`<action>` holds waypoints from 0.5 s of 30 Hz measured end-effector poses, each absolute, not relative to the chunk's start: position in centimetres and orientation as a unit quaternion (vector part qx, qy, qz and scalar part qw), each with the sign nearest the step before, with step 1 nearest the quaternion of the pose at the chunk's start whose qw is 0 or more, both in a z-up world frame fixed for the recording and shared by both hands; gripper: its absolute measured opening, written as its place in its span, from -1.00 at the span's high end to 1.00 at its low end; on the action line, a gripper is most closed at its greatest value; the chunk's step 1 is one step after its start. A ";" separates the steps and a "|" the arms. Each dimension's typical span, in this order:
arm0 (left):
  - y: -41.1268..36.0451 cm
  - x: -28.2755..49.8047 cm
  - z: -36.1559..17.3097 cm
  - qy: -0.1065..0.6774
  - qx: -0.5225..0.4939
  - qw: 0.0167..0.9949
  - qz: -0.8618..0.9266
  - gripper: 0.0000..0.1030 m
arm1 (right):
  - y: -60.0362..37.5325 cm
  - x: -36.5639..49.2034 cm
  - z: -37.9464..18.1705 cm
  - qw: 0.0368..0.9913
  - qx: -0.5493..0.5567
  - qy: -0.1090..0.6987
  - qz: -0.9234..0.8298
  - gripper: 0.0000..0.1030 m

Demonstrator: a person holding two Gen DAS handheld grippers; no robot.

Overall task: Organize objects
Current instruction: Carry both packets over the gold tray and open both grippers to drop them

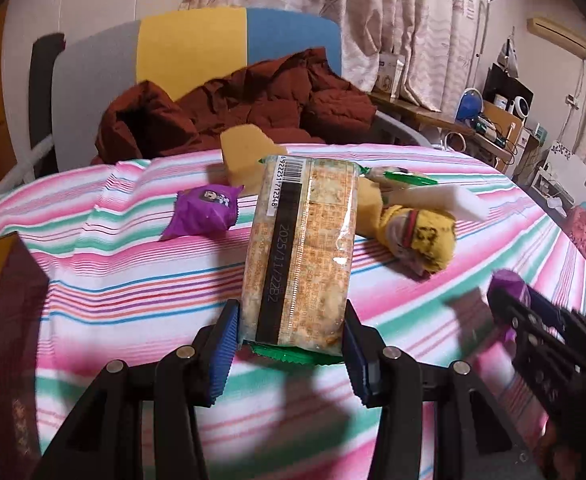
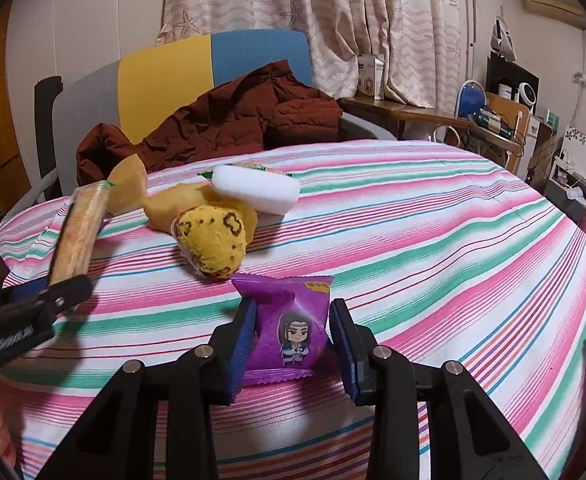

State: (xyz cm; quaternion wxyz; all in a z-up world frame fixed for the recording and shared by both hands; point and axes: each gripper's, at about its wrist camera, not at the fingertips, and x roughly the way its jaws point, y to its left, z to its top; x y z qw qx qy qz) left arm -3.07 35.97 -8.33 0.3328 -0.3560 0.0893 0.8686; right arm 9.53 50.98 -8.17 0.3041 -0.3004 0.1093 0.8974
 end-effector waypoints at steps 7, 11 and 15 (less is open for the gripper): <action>33.5 -0.8 -7.8 0.087 -0.331 0.330 0.880 0.06 | 48.8 10.0 -7.2 0.303 -0.274 0.068 0.910 0.26; 32.1 0.2 -7.5 0.087 -0.321 0.328 0.884 0.06 | 47.5 10.3 -7.0 0.286 -0.272 0.062 0.917 0.28; 30.6 0.9 -7.1 0.082 -0.323 0.328 0.884 0.06 | 46.6 11.0 -7.0 0.275 -0.268 0.070 0.921 0.28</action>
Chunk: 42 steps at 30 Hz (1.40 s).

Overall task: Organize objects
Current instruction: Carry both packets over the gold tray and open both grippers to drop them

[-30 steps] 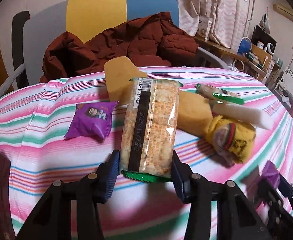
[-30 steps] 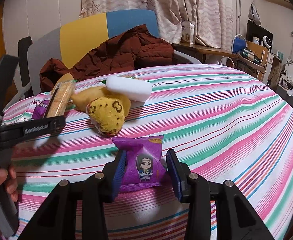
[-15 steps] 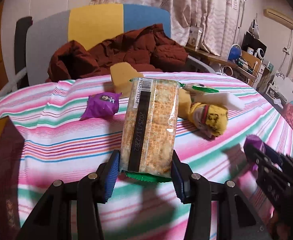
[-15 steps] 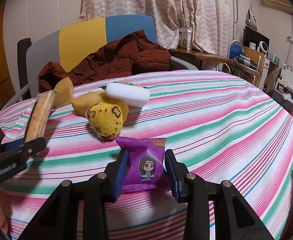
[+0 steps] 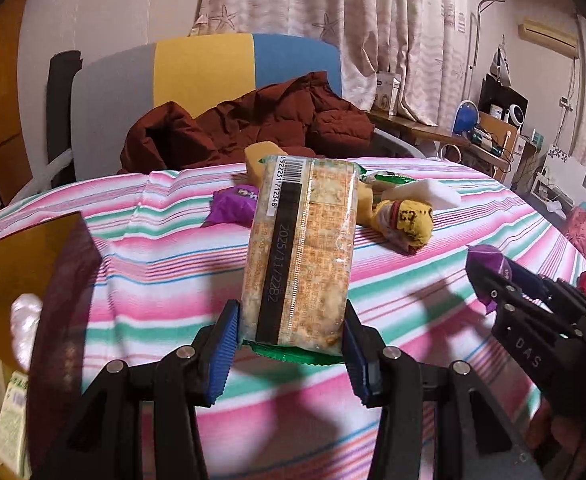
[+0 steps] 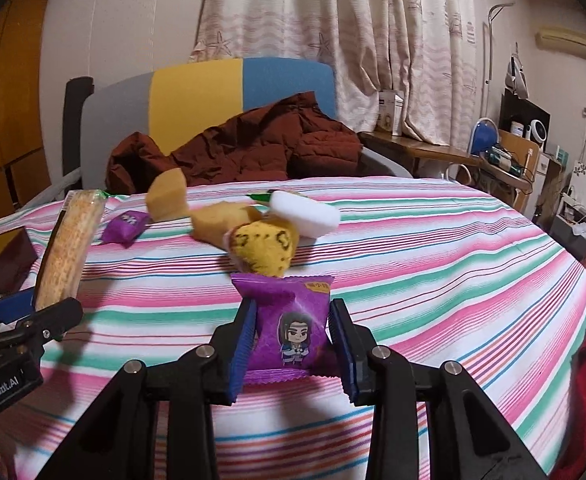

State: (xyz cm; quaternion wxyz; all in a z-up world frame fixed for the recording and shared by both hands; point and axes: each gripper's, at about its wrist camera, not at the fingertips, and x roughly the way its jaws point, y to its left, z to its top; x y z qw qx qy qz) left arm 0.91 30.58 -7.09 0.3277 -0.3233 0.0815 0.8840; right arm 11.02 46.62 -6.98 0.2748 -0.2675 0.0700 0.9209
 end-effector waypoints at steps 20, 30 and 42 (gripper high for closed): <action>19.8 -2.6 -2.6 -0.012 -0.378 0.271 0.885 0.06 | 42.8 11.1 -7.3 0.253 -0.282 0.041 0.925 0.28; 12.9 -9.1 -3.8 -0.077 -0.460 0.182 0.865 0.06 | 40.0 11.5 -6.8 0.222 -0.288 0.068 0.929 0.28; 10.4 -13.6 -5.3 -0.106 -0.511 0.152 0.840 0.02 | 34.1 11.1 -3.7 0.142 -0.269 0.096 0.948 0.27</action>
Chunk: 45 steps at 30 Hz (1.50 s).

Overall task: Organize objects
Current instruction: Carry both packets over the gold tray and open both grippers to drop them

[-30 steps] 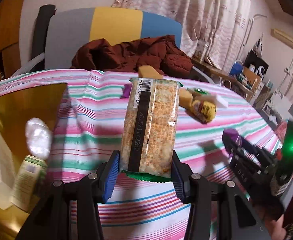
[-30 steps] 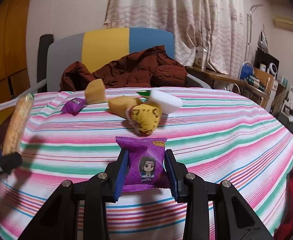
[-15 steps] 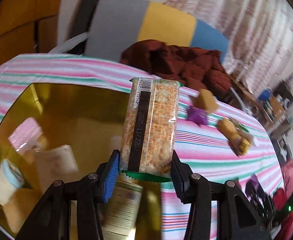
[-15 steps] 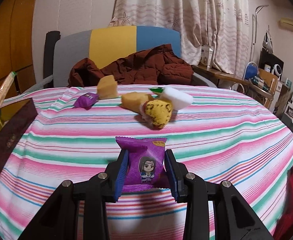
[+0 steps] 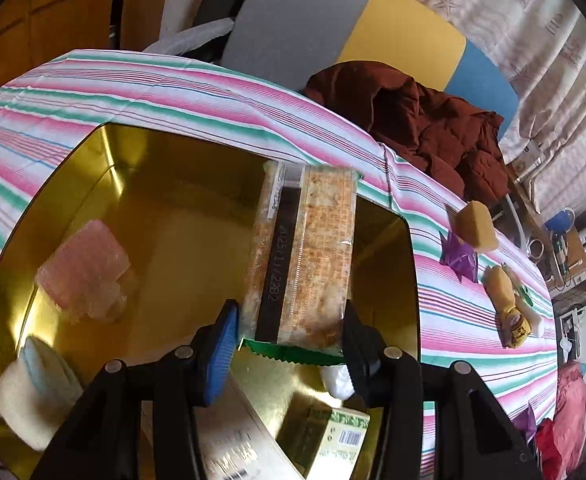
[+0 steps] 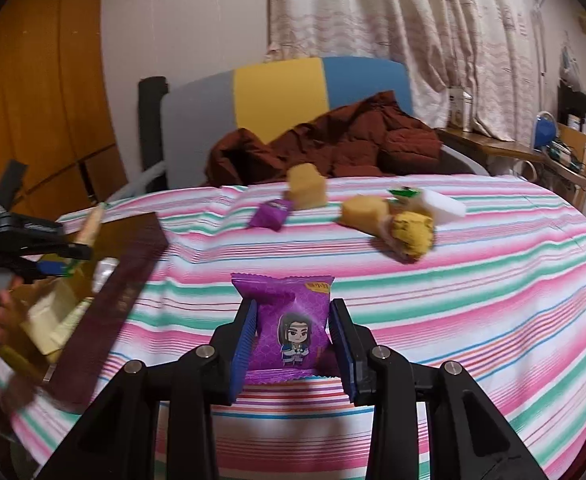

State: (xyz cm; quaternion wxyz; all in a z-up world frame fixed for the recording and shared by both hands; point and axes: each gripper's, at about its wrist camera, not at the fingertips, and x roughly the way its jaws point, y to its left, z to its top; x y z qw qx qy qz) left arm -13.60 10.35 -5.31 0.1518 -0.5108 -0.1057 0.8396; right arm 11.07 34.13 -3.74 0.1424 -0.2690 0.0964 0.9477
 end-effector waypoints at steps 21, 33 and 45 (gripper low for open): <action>7.1 -6.6 -1.7 -0.082 -0.381 0.123 0.913 -0.24 | 26.5 7.5 -1.8 0.020 -0.282 0.088 0.955 0.27; 7.1 -2.0 -3.2 -0.043 -0.368 0.136 0.919 -0.24 | 23.9 -1.5 -0.7 -0.041 -0.314 0.057 0.947 0.27; 6.0 -1.4 -3.6 -0.038 -0.372 0.130 0.918 -0.24 | 22.8 -9.5 -2.3 -0.010 -0.352 0.011 0.936 0.19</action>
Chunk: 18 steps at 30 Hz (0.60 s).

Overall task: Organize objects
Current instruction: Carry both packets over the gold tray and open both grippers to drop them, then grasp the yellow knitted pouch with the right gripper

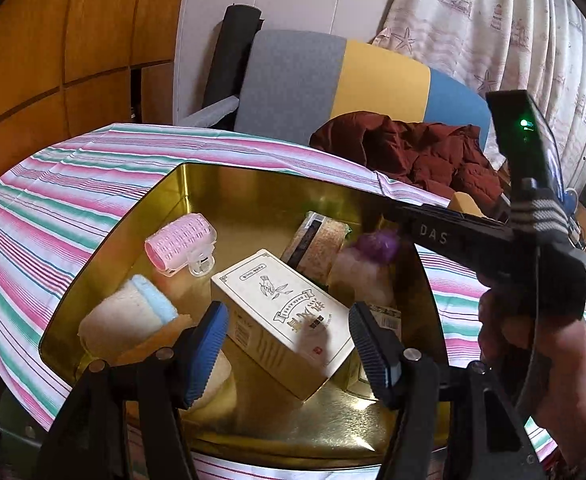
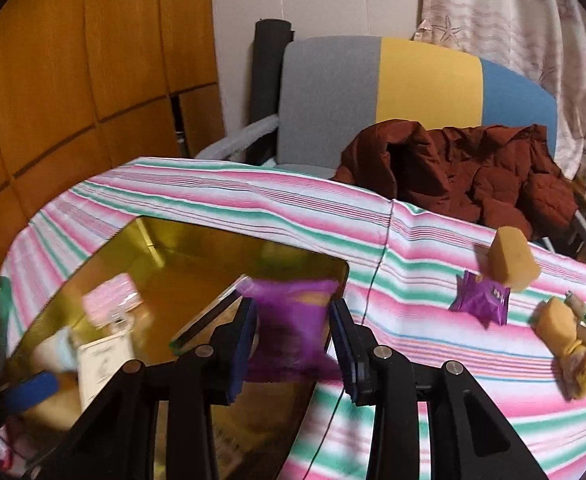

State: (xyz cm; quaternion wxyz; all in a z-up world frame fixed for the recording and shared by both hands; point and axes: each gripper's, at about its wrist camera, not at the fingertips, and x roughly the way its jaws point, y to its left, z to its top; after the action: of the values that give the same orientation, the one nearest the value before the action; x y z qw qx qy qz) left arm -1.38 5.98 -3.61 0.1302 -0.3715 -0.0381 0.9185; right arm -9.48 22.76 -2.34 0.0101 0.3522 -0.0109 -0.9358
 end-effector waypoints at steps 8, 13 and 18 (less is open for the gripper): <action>7.0 -1.1 -3.7 -0.033 -0.373 0.138 0.917 -0.24 | 24.9 -5.8 -1.7 -0.002 0.323 -0.061 -0.945 -0.22; 8.4 -0.3 -3.6 -0.021 -0.369 0.149 0.917 -0.24 | 26.4 -2.2 -1.9 -0.021 0.315 -0.057 -0.947 -0.32; 10.0 0.7 -3.2 -0.004 -0.365 0.166 0.916 -0.24 | 29.3 0.9 -2.5 -0.049 0.321 -0.080 -0.942 -0.44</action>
State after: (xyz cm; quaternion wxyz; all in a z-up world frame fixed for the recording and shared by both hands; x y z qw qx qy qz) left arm 0.71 10.02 -3.21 0.1658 -0.3646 -0.0040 0.9163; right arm 0.95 29.26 -2.55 -0.0492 0.3212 -0.0802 -0.9423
